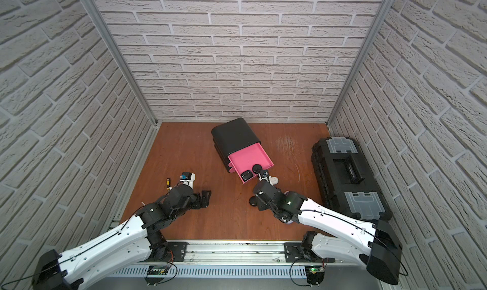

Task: Put the bluetooth earphones in the drawer according to color
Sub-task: Pick up the Bluetooth earphone from the center of the board, then place the bluetooth earphone in the drawer.

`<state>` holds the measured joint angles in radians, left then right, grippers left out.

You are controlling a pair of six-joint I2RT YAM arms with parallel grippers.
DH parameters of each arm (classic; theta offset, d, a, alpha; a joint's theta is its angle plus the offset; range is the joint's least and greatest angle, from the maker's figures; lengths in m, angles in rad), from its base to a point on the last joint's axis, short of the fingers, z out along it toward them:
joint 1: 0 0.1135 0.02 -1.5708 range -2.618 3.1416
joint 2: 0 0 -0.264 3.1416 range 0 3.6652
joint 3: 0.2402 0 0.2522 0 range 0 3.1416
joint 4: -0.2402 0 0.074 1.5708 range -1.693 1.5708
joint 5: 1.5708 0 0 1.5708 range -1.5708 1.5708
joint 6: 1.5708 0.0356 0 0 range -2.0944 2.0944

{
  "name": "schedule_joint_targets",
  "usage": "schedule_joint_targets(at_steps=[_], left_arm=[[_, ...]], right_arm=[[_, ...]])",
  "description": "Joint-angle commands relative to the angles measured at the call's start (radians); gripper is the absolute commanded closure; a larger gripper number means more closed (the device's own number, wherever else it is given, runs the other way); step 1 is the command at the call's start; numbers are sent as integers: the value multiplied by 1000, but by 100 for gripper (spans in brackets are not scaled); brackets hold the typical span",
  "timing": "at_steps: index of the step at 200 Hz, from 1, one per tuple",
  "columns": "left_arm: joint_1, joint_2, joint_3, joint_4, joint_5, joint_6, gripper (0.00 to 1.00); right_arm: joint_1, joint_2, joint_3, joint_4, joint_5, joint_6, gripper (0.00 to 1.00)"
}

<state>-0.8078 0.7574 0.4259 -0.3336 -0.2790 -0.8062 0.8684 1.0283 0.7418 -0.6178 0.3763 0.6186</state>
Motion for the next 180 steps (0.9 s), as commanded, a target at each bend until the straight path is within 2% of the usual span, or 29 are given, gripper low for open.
schedule_joint_targets(at_steps=[1,27,57,90,127,180], left_arm=[[6,-2,-30,57,14,-13,2],[6,1,-39,68,15,-12,2],[6,4,-47,74,9,-10,2],[5,3,-58,79,10,-14,2],[5,-18,-71,73,12,-18,2],[7,-31,-82,65,6,-18,2]], right_arm=[[-65,-39,49,-36,-2,-65,60],[-155,-5,135,-13,-85,-134,60],[-208,109,260,38,-194,-224,59],[-265,269,411,42,-220,-271,59],[-330,404,510,21,-219,-289,59],[-365,487,543,-27,-205,-290,57]])
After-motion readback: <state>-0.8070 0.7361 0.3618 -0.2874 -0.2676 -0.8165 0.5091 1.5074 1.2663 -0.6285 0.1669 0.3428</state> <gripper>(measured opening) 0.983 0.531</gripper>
